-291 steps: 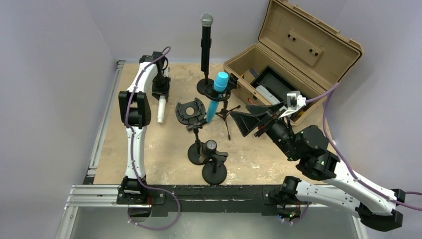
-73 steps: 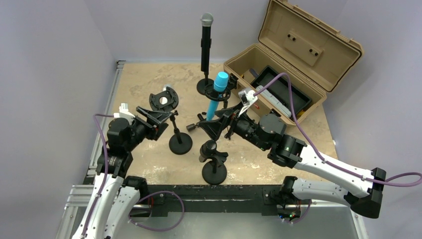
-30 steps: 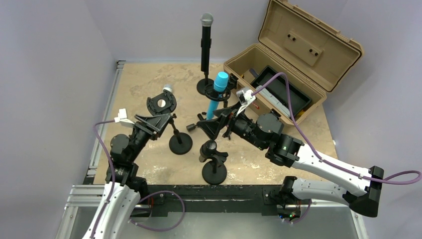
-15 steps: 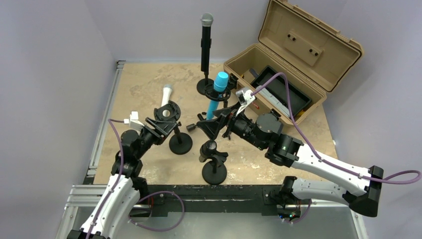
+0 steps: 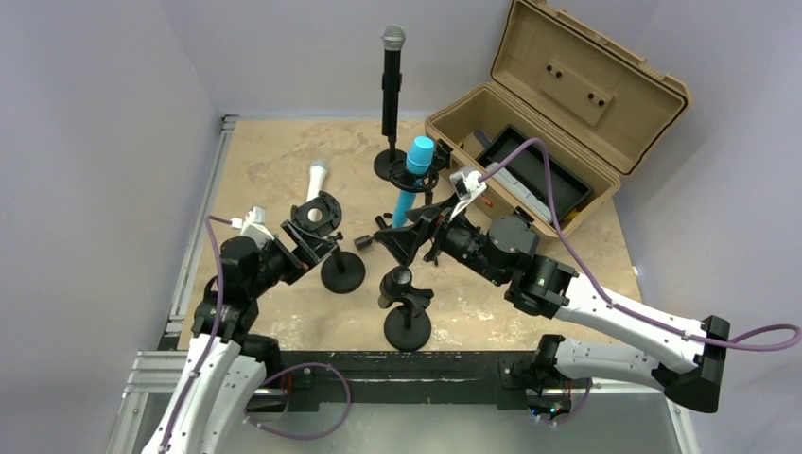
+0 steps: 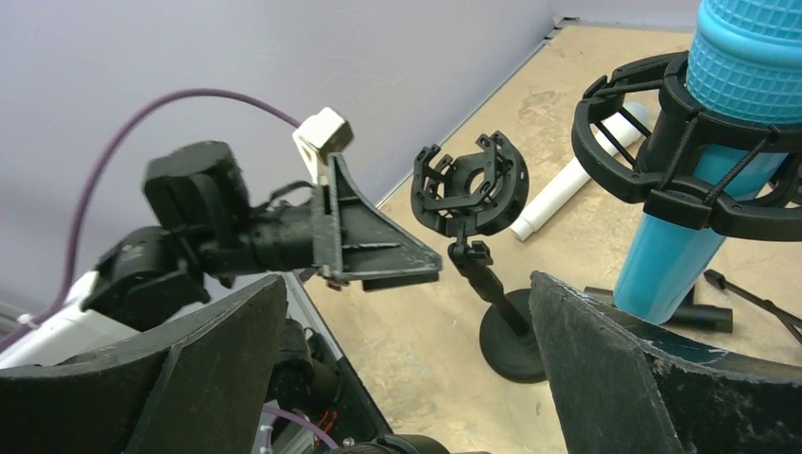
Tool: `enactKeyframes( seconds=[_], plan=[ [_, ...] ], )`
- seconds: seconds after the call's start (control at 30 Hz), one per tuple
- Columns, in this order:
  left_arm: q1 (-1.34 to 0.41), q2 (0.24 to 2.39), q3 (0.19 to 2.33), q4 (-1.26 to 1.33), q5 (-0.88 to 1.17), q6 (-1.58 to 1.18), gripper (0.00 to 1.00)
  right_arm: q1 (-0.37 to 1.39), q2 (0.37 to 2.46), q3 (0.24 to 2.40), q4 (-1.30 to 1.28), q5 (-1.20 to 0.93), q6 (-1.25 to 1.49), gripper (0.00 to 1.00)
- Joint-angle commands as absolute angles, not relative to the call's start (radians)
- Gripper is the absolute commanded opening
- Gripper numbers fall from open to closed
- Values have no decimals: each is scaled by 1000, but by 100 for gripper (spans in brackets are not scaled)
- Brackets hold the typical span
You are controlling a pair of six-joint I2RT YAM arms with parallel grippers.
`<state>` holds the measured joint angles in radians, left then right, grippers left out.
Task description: Remove the microphone from the stand
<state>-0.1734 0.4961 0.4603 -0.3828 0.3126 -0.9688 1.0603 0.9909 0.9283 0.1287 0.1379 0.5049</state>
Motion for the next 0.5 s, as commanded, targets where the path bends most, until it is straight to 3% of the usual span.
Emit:
enactKeyframes(
  seconds=[0.0, 0.13, 0.3, 0.47],
  plan=[
    [-179, 444, 616, -541, 379, -856, 90, 1062, 961, 926, 131, 166, 497, 99],
    [-180, 393, 679, -550, 458, -841, 90, 1062, 935, 929, 117, 171, 494, 99],
    [-201, 348, 702, -307, 727, -829, 90, 1062, 904, 935, 94, 188, 488, 99],
    [-395, 357, 807, -321, 736, -628, 92, 1062, 885, 933, 89, 210, 482, 99]
  ],
)
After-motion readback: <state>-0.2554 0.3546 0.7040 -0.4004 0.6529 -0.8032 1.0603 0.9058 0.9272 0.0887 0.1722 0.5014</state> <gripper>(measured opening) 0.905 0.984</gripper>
